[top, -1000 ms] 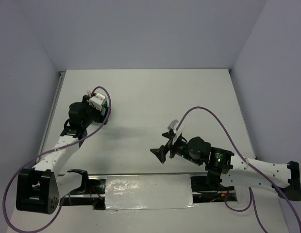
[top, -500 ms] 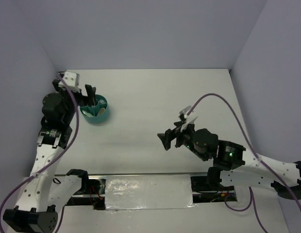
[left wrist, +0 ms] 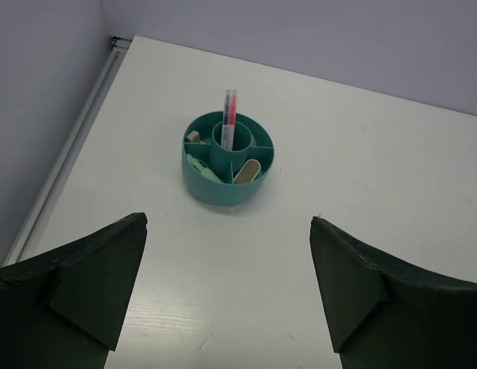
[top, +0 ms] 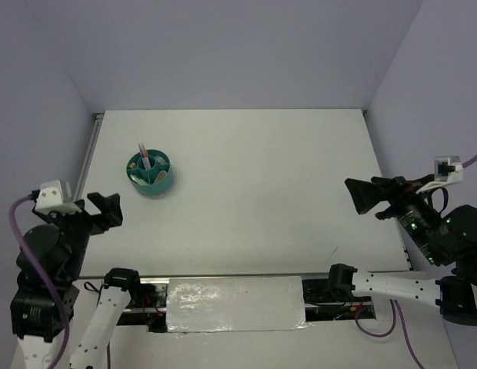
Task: Sort the stationery into containers
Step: Reset both arms
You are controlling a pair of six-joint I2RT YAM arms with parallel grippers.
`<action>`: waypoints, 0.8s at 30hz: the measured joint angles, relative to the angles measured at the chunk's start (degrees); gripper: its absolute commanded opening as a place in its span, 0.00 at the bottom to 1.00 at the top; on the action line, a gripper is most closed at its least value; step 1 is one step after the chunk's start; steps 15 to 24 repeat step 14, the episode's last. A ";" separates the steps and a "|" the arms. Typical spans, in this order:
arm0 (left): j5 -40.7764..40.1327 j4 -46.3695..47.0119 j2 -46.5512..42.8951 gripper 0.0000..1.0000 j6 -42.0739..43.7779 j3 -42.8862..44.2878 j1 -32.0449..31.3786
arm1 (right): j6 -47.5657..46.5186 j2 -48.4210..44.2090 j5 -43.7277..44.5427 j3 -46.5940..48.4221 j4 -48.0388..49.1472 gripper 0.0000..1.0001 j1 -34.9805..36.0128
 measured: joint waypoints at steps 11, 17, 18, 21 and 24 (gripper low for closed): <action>-1.95 -8.31 -4.85 0.99 -2.38 0.92 -1.27 | 3.32 -5.38 2.86 -3.37 -10.32 1.00 -0.02; -1.86 -8.13 -5.42 0.99 -2.40 0.26 -1.29 | 3.72 -6.25 3.04 -3.82 -10.93 1.00 -0.02; -1.86 -8.13 -5.42 0.99 -2.40 0.26 -1.29 | 3.72 -6.25 3.04 -3.82 -10.93 1.00 -0.02; -1.86 -8.13 -5.42 0.99 -2.40 0.26 -1.29 | 3.72 -6.25 3.04 -3.82 -10.93 1.00 -0.02; -1.86 -8.13 -5.42 0.99 -2.40 0.26 -1.29 | 3.72 -6.25 3.04 -3.82 -10.93 1.00 -0.02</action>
